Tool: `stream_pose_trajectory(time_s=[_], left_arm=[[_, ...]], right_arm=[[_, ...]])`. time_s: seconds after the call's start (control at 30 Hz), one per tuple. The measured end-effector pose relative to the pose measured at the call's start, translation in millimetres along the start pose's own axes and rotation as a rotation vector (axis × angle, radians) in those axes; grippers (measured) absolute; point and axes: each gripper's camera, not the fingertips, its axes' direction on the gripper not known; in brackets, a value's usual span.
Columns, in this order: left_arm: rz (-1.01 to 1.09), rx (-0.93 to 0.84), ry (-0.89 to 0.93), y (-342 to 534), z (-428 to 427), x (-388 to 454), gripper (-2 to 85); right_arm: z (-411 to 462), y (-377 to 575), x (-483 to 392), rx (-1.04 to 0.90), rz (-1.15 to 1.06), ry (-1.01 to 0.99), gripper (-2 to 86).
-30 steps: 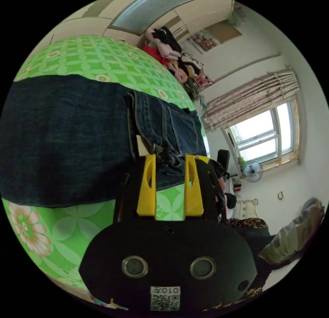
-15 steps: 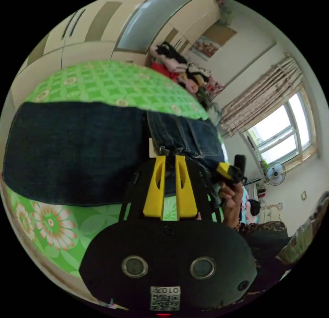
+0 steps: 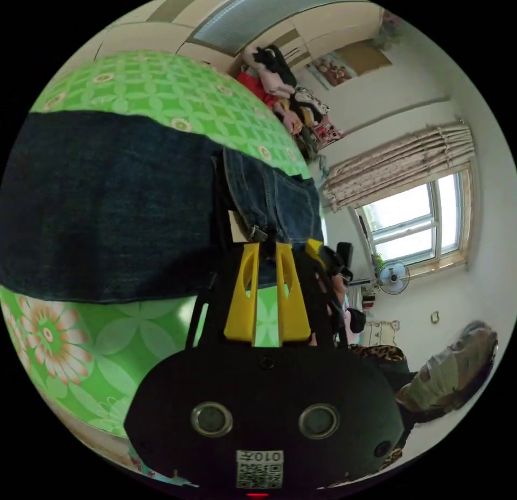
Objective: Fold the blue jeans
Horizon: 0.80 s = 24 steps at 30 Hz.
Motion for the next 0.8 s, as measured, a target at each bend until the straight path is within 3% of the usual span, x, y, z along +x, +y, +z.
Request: stream_pose_trajectory(time_s=[0.13, 0.3, 0.4, 0.57, 0.7, 0.8], left_arm=[[0.097, 0.166, -0.004, -10, -16, 33, 0.2], [0.021, -0.03, -0.195, -37, 57, 7, -0.2], [-0.03, 0.007, -0.098, -36, 55, -11, -0.3], [-0.013, 0.023, -0.083, -32, 55, -16, -0.3], [-0.008, 0.05, -0.031, -28, 54, -26, -0.4], [-0.014, 0.074, 0.021, -23, 54, -36, -0.4]], right_arm=[[7, -8, -1, -0.023, 0.018, 0.041, 2.5], [10, -15, -4, -0.024, 0.004, 0.015, 2.6], [-15, -15, -24, 0.015, -0.084, -0.114, 2.6], [-81, -71, -68, 0.153, -0.148, 0.334, 2.3], [-81, -135, -48, 0.074, -0.074, 0.391, 2.1], [-43, -175, -11, -0.144, -0.019, 0.517, 1.8]])
